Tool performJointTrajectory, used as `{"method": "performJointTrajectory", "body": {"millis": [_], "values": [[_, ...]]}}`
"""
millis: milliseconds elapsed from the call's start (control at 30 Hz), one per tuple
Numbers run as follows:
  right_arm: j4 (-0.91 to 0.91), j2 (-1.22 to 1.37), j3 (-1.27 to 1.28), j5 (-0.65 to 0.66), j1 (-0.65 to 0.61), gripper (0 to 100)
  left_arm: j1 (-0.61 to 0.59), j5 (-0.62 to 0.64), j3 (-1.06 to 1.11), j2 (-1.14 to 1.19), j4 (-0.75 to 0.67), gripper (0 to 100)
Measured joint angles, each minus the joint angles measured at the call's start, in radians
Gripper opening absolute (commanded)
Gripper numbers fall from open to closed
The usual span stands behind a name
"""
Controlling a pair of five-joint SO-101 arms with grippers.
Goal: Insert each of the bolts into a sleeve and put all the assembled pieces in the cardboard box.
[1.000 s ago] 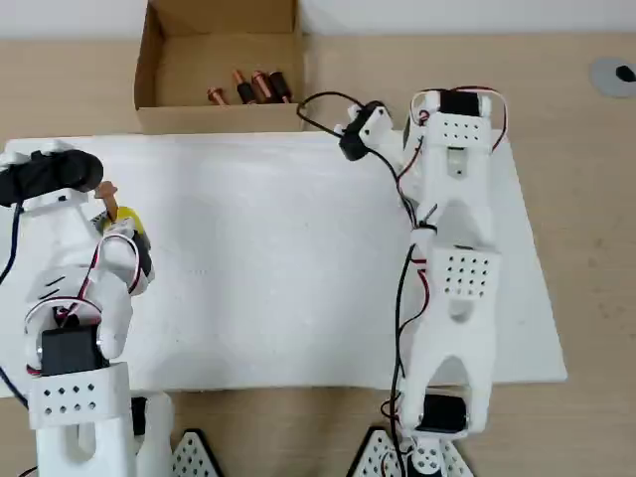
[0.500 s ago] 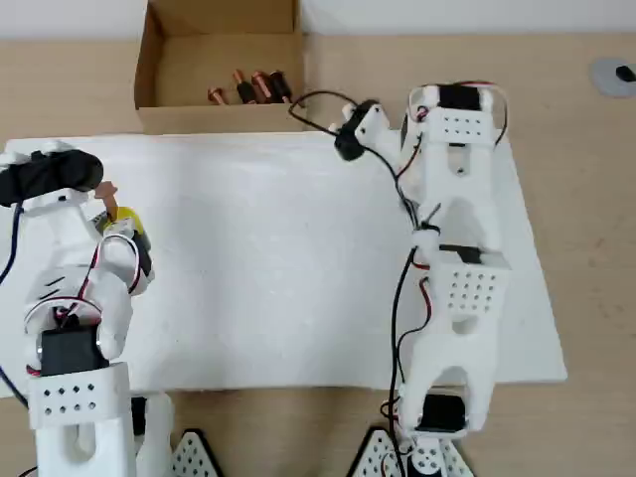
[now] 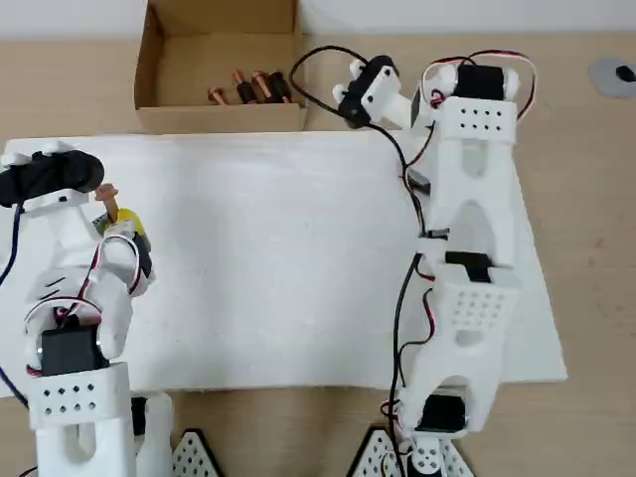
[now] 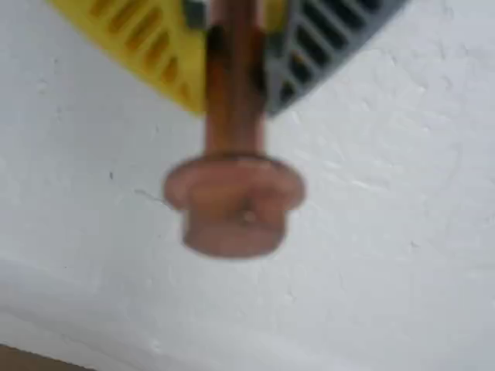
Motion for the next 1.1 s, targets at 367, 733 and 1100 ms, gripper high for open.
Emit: {"method": "performJointTrajectory", "body": {"millis": [367, 733, 1100], "values": [[-0.017, 0.295, -0.195, 0.0, 0.025, 25.3, 0.0, 0.0, 0.0, 0.0, 0.0, 1], [0.0, 0.405, -0.256, -0.002, 0.078, 18.8, 0.0, 0.0, 0.0, 0.0, 0.002, 1], [0.0, 0.404, -0.269, -0.003, 0.074, 1.1, 0.0, 0.0, 0.0, 0.0, 0.002, 1]]}}
